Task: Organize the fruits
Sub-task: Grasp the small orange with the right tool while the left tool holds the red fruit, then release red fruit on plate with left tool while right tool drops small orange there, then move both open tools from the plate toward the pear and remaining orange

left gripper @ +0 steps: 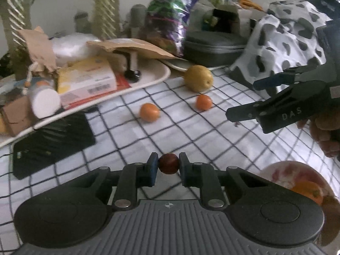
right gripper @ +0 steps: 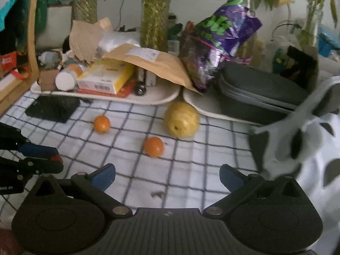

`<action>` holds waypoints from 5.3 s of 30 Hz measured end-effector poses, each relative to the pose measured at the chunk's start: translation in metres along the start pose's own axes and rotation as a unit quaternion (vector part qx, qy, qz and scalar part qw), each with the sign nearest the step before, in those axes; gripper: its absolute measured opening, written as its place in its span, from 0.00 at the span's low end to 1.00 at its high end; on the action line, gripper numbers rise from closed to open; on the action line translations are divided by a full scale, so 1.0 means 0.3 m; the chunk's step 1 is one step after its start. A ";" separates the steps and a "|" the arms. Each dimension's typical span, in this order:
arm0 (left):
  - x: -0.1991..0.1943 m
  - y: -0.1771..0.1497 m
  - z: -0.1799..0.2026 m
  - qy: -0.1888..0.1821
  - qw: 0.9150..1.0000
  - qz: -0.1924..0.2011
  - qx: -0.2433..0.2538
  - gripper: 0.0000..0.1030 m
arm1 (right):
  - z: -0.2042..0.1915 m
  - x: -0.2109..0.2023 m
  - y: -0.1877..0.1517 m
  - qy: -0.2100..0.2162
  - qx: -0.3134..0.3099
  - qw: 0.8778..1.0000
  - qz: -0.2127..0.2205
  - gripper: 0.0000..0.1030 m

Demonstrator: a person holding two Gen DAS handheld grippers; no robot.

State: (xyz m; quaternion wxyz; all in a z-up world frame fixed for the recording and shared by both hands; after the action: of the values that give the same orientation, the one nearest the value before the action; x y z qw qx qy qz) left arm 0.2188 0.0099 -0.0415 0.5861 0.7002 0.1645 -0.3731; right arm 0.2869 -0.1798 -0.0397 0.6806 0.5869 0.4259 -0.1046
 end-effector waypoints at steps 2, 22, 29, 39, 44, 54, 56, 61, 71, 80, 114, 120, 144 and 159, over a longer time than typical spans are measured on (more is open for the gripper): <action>-0.001 0.000 -0.012 0.008 1.000 0.001 -0.002 0.20 | -0.003 0.029 0.012 0.008 0.000 1.000 0.004 0.94; -0.014 0.004 -0.036 0.029 1.000 0.007 -0.005 0.20 | -0.022 0.181 0.044 0.027 -0.022 0.999 -0.006 0.25; -0.045 0.007 -0.013 0.016 1.000 0.021 0.000 0.20 | -0.010 0.088 0.055 0.031 -0.020 0.999 0.015 0.25; -0.113 -0.004 0.056 -0.011 0.999 0.038 0.006 0.20 | -0.018 -0.049 0.009 0.053 -0.014 0.998 0.018 0.25; -0.151 -0.027 0.098 -0.031 0.999 0.040 0.005 0.20 | -0.037 -0.126 -0.025 0.061 -0.017 0.998 0.019 0.25; -0.179 -0.052 0.236 -0.079 0.996 0.027 0.036 0.20 | -0.029 -0.281 -0.112 0.052 -0.002 0.998 0.024 0.25; -0.178 -0.052 0.259 -0.088 0.995 0.023 0.042 0.20 | -0.028 -0.302 -0.128 0.052 0.001 0.998 0.023 0.25; -0.163 -0.046 0.294 -0.090 0.994 0.014 0.052 0.20 | -0.032 -0.336 -0.158 0.055 0.004 0.998 0.019 0.25; -0.188 -0.061 0.330 -0.043 0.995 0.034 0.079 0.66 | -0.029 -0.393 -0.195 0.058 0.018 0.998 0.017 0.25; -0.271 -0.075 0.277 -0.022 0.998 0.055 0.025 0.66 | -0.042 -0.424 -0.240 0.082 0.056 0.995 0.006 0.25; -0.500 -0.279 0.324 0.048 0.998 0.029 -0.018 0.66 | -0.144 -0.580 -0.416 0.001 0.117 0.993 -0.010 1.00; -0.518 -0.314 0.339 0.081 0.997 0.011 -0.015 0.67 | -0.207 -0.597 -0.448 -0.030 0.077 0.996 -0.018 1.00; -0.499 -0.336 0.347 0.094 0.995 -0.003 -0.030 0.93 | -0.248 -0.582 -0.473 -0.051 0.036 0.997 -0.035 1.00; -0.501 -0.308 0.355 0.107 0.994 0.012 0.005 1.00 | -0.219 -0.576 -0.465 -0.059 0.057 0.996 -0.032 1.00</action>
State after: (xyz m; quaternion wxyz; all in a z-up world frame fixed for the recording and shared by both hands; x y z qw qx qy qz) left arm 0.0217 -0.0357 -0.0021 0.5658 0.7409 0.2160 -0.2903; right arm 0.0609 -0.2234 -0.0139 0.6664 0.6032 0.3974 -0.1849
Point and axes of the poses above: each gripper's, at about its wrist camera, not at the fingertips, and x roughly the way its jaws point, z to its right, y to its top, the point moved 2 cm from there along x, roughly the way its jaws point, and after that the axes turned 6 degrees about y, right-handed, at the moved point
